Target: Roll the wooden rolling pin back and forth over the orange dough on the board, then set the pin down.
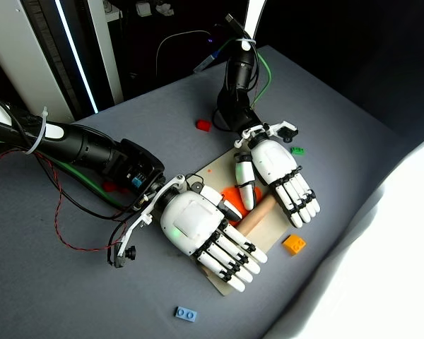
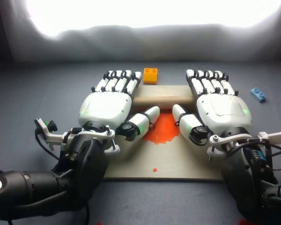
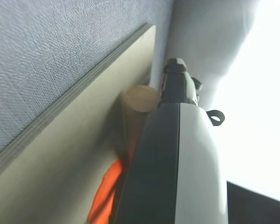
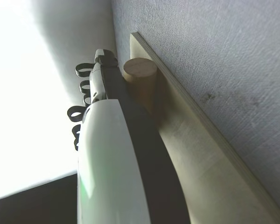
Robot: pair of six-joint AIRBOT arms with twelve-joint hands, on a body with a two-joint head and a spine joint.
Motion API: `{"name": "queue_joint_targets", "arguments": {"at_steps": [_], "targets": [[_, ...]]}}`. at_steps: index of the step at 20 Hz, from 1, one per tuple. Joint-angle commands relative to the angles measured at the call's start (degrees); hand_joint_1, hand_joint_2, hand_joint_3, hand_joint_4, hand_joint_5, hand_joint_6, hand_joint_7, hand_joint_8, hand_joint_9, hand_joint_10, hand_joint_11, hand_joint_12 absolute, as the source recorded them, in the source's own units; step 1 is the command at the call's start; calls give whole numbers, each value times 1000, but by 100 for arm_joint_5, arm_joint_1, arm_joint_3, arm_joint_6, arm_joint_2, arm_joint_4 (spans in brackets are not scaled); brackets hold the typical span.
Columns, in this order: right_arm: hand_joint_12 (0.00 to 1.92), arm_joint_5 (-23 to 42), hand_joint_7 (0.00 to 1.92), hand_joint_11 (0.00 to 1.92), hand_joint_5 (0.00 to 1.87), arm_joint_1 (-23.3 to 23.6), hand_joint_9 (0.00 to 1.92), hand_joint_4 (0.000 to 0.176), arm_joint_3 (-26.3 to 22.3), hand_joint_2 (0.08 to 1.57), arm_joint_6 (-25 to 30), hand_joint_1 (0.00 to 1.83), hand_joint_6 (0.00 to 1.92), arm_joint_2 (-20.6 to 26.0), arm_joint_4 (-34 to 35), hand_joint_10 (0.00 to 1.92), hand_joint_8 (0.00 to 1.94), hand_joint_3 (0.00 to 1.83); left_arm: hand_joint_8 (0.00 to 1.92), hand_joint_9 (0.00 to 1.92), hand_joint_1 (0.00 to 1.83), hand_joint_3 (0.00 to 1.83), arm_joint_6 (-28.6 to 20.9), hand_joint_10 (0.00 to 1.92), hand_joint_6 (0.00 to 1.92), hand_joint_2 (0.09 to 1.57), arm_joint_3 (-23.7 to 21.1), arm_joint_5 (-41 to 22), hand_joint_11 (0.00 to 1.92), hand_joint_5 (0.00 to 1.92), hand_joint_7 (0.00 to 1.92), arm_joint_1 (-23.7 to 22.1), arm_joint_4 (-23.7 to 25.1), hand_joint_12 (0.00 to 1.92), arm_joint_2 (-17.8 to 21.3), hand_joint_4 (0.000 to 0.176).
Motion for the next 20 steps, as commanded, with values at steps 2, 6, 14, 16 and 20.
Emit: {"name": "queue_joint_targets", "arguments": {"at_steps": [2, 6, 14, 16, 20], "targets": [[0, 300, 0, 0, 0, 34, 0, 0, 59, 1489, 73, 0, 0, -19, -174, 0, 0, 2, 0, 0, 0, 9, 76, 0, 0, 1468, 94, -279, 0, 0, 0, -2, 1, 0, -19, 0], [0, 295, 0, 0, 0, 62, 0, 0, 95, 1484, 98, 0, 0, -32, -168, 0, 0, 0, 0, 0, 0, 8, 79, 0, 0, 1465, 176, -217, 0, 0, 0, -21, 2, 0, -37, 0], [0, 256, 0, 0, 0, 89, 0, 0, 119, 1487, 99, 0, 0, -46, -124, 0, 0, 1, 0, 0, 0, 8, 58, 0, 0, 1468, 270, -64, 0, 0, 0, -79, 2, 0, -45, 0], [0, 237, 0, 0, 0, 102, 0, 0, 140, 1487, 106, 0, 0, -53, -100, 0, 0, 1, 0, 0, 0, 5, 25, 0, 0, 1463, 304, 0, 0, 0, 0, -97, 2, 0, -47, 0], [0, 197, 0, 0, 0, 112, 0, 0, 159, 1491, 113, 0, 0, -54, -78, 0, 0, 2, 0, 0, 0, 5, -149, 0, 0, 1464, 323, 35, 0, 0, 0, -102, 3, 0, -37, 0]]}}
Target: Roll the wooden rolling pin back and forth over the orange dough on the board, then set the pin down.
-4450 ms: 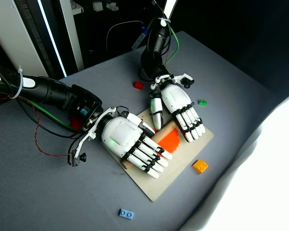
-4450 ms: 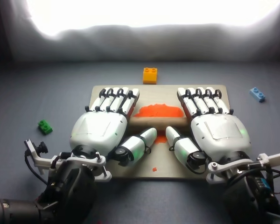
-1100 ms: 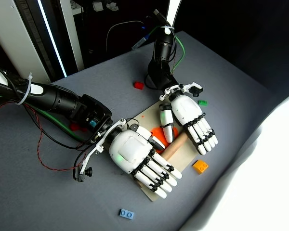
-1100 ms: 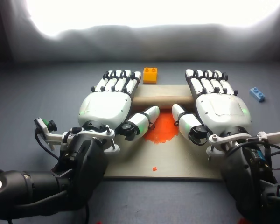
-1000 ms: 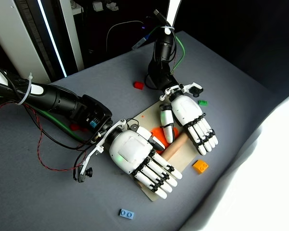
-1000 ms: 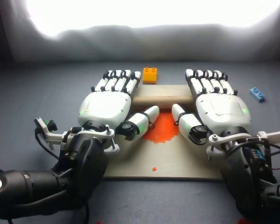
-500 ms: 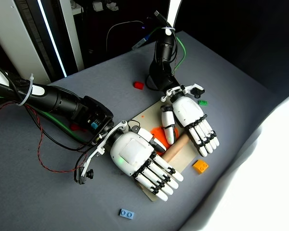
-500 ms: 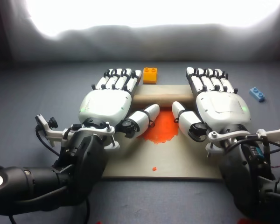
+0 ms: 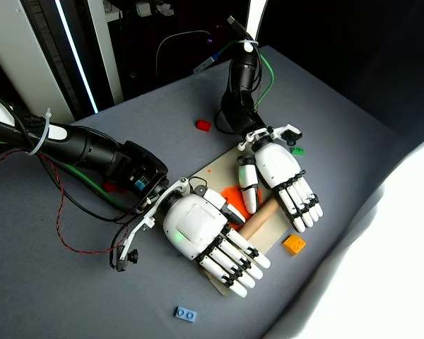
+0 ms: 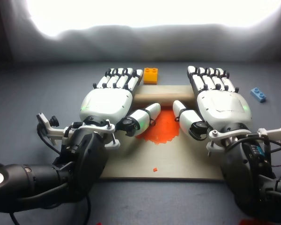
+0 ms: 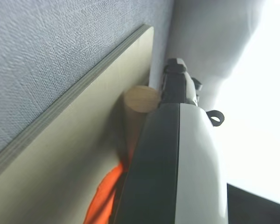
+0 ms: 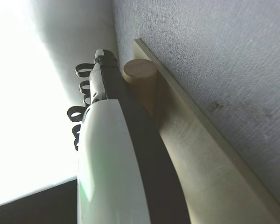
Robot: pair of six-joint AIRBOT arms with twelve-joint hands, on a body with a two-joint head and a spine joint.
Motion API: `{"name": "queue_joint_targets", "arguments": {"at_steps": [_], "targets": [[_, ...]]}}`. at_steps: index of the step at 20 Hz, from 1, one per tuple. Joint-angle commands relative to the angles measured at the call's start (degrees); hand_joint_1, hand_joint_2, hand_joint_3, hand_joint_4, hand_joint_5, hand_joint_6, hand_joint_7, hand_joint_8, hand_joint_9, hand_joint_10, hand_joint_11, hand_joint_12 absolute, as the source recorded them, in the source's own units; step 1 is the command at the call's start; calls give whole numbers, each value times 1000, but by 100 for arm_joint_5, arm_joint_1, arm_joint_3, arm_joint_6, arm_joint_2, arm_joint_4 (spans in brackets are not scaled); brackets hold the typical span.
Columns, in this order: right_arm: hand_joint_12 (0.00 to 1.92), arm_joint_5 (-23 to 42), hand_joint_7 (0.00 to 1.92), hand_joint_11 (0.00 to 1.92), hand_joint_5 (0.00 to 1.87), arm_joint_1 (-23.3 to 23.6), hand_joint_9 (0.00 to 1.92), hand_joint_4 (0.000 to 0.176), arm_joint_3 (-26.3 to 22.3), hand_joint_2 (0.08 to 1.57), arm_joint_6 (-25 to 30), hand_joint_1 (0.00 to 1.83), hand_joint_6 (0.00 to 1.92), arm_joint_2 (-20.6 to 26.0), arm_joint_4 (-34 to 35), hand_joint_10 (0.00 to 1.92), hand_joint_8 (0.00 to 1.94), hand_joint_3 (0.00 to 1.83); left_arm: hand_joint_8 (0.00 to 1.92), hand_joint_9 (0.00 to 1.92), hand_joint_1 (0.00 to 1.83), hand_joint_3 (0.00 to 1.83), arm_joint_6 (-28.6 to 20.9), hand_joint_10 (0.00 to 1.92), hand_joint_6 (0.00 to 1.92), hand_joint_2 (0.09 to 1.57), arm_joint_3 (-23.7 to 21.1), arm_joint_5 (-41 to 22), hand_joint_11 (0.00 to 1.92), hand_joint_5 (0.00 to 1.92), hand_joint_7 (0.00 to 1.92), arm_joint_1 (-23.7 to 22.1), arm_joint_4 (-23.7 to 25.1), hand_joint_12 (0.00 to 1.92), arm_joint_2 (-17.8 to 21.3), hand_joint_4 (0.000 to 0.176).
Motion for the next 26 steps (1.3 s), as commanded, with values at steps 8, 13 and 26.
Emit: {"name": "queue_joint_targets", "arguments": {"at_steps": [8, 13, 26], "targets": [[0, 202, 1, 0, 0, 45, 0, 0, 75, 1495, 85, 0, 0, -15, -138, 0, 0, 4, 0, 0, 0, 4, -312, 0, 0, 1464, 50, -287, 0, 0, 0, 42, -39, 0, 78, 0], [0, 120, 25, 0, 15, 49, 0, 0, 94, 1494, 85, 0, 6, -13, -68, 0, 10, 3, 0, 0, 0, 6, -408, 0, 0, 1471, 36, -281, 0, 0, 0, 51, 11, 0, 117, 0], [180, 92, 179, 0, 168, 52, 127, 0, 132, 1500, 88, 0, 27, -12, -69, 11, 17, 1, 8, 75, 0, 2, -399, 15, 25, 1473, -171, -62, 8, 132, 128, 61, 8, 21, 235, 0]]}}
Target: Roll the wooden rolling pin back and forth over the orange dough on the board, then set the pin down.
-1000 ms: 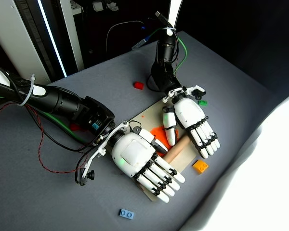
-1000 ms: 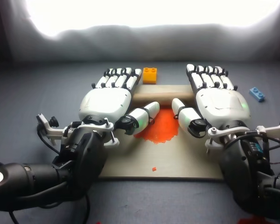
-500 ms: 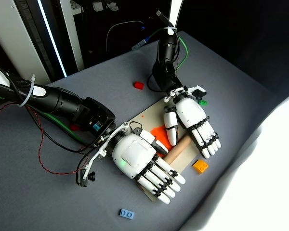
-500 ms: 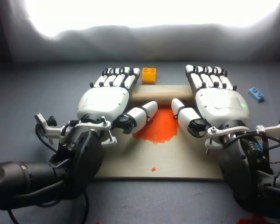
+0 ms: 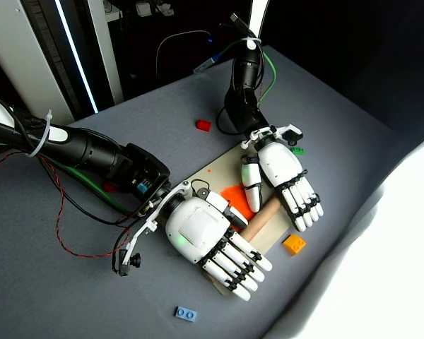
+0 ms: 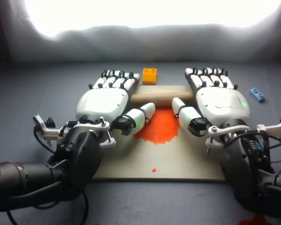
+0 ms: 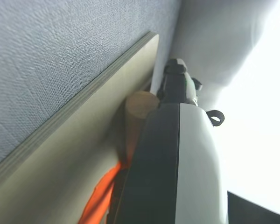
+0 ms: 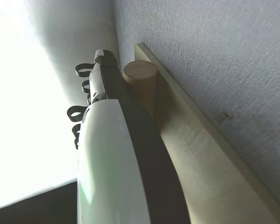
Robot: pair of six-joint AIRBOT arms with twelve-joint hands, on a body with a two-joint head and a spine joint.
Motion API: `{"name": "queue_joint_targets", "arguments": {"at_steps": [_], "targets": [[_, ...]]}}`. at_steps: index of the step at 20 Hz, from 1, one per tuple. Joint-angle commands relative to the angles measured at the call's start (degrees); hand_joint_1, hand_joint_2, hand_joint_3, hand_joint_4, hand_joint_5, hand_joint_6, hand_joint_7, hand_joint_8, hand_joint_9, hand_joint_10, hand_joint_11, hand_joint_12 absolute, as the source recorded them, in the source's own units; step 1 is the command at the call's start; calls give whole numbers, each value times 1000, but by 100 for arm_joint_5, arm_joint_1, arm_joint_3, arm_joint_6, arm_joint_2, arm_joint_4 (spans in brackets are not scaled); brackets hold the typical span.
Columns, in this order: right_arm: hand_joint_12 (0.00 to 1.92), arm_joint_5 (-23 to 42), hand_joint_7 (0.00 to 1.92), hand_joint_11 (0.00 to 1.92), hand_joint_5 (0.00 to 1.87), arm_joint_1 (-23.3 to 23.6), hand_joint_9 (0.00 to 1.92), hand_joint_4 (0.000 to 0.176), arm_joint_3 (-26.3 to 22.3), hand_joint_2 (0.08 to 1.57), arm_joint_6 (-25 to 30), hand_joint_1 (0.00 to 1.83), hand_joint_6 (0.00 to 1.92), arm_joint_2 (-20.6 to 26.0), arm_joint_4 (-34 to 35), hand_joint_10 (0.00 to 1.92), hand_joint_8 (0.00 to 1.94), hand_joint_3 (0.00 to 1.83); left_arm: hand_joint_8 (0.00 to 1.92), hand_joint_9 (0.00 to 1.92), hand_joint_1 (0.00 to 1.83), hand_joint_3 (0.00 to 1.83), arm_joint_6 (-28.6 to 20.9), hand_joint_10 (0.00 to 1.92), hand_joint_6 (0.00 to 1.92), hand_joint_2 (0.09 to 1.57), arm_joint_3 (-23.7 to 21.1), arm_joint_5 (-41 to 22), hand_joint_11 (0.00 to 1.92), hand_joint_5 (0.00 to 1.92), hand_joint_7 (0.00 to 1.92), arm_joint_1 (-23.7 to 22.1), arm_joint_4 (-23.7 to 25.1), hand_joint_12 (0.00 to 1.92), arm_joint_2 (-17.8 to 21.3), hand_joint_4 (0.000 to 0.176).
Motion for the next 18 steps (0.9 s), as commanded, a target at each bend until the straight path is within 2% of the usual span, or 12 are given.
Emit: {"name": "queue_joint_targets", "arguments": {"at_steps": [1, 3, 9, 12, 14, 17, 18], "targets": [[189, 267, 186, 0, 175, -16, 131, 0, 12, 1500, 60, 0, 28, -1, -104, 12, 17, 0, 7, 77, 0, 1, -33, 14, 24, 1472, -8, -223, 6, 131, 129, 57, 10, 22, 39, 0], [280, 276, 233, 0, 210, -16, 171, 0, 11, 1504, 60, 0, 36, -2, -104, 22, 17, 1, 7, 82, 0, 1, -41, 15, 23, 1470, -20, -204, 4, 134, 133, 49, 9, 26, 56, 0], [204, 332, 244, 0, 241, -25, 150, 0, -23, 1502, 47, 0, 39, -3, -104, 6, 10, 0, 5, 75, 0, 4, -42, 9, 3, 1481, -60, -140, 1, 98, 121, 12, 9, 0, 107, 0], [310, 361, 260, 0, 257, -45, 166, 0, -76, 1493, 49, 0, 37, -3, -104, 9, 8, 0, 5, 79, 0, 2, -57, 9, 2, 1476, -102, -135, 11, 98, 127, 14, 12, 6, 125, 0], [311, 364, 257, 0, 240, -56, 168, 0, -96, 1501, 49, 0, 23, -3, -103, 7, 3, 0, 11, 97, 0, 0, -57, 16, 9, 1471, -135, -135, 30, 115, 144, 16, 12, 17, 140, 0], [303, 389, 248, 0, 233, -65, 150, 0, -122, 1504, 68, 0, 14, -2, -77, 3, 1, 1, 11, 120, 0, 3, -56, 22, 3, 1480, -211, -135, 28, 104, 156, 21, 12, 25, 166, 0], [198, 389, 218, 0, 196, -69, 123, 0, -126, 1503, 68, 0, 12, -2, -73, 5, 2, 0, 9, 111, 0, 3, -56, 16, 0, 1481, -220, -135, 19, 99, 156, 22, 13, 25, 169, 0]]}}
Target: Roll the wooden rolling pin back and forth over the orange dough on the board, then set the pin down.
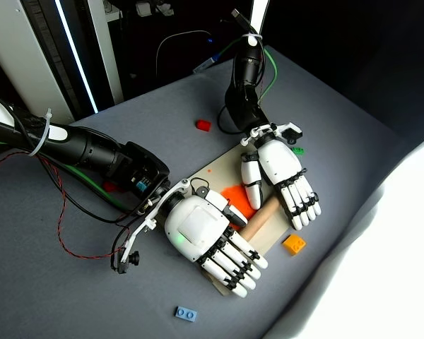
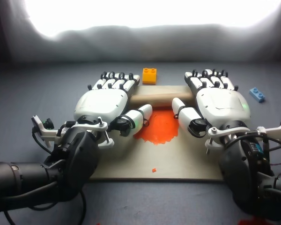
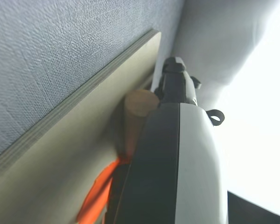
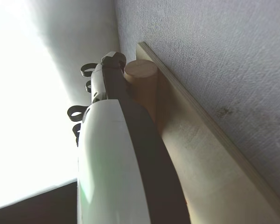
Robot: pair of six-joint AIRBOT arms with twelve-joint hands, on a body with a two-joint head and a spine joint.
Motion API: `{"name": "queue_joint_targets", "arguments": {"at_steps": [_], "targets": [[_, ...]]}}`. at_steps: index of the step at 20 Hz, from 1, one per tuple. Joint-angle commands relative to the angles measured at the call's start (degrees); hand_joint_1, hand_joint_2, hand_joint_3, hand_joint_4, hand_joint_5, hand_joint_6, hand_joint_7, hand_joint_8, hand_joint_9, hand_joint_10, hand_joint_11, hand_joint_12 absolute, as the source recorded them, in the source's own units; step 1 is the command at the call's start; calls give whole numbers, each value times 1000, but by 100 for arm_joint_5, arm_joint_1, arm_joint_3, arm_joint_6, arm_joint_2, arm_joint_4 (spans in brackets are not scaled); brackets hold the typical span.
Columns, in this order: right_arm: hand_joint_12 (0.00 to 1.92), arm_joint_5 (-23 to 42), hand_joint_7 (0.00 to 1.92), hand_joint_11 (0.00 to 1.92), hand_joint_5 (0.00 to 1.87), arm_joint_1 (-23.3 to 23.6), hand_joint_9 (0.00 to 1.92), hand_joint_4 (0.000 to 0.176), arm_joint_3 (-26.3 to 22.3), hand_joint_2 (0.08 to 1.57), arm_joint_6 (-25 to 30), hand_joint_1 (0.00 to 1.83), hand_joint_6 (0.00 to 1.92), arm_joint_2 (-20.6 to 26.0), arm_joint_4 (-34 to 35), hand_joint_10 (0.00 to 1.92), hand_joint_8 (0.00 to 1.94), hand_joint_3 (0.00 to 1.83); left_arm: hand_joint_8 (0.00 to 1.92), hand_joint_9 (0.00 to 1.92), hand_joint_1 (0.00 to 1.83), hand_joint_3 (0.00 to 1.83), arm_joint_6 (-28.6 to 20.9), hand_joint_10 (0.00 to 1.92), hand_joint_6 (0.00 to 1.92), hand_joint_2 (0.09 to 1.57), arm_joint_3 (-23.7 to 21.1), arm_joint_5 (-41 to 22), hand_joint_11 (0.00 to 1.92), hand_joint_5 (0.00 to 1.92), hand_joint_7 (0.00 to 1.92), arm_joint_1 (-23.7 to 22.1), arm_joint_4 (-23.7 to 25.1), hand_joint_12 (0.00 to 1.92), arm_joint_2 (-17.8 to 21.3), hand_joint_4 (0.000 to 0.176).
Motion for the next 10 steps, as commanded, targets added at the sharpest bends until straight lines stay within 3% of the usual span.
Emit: {"name": "queue_joint_targets", "arguments": {"at_steps": [1, 4, 7, 8, 10], "targets": [[276, 232, 240, 0, 210, -65, 145, 0, -30, 1505, 54, 0, 18, -2, -103, 14, 9, 1, 5, 105, 0, 2, -23, 13, 0, 1480, -25, -215, 18, 93, 149, 31, 23, 27, 20, 0], [256, 230, 231, 0, 233, -74, 142, 0, -62, 1494, 52, 0, 20, -1, -16, 7, 1, 0, 6, 137, 0, 1, -23, 9, 3, 1468, -84, -215, 0, 147, 191, 31, 22, 211, 46, 0], [205, 229, 176, 0, 183, -83, 118, 0, -82, 1493, 51, 0, 2, -1, 2, 5, 5, 0, 0, 87, 0, 4, 8, 0, 0, 1479, -160, -215, 0, 93, 136, 37, 23, 9, 94, 0], [314, 232, 214, 0, 217, -85, 163, 0, -89, 1499, 51, 0, 15, -1, 5, 21, 14, 1, 0, 79, 0, 2, 13, 0, 2, 1478, -183, -214, 0, 97, 125, 43, 22, 1, 113, 0], [339, 244, 235, 0, 261, -97, 172, 0, -104, 1501, 51, 0, 33, 0, 8, 24, 19, 2, 5, 82, 0, 1, 28, 2, 4, 1475, -220, -194, 0, 100, 135, 51, 21, 0, 143, 0]]}}
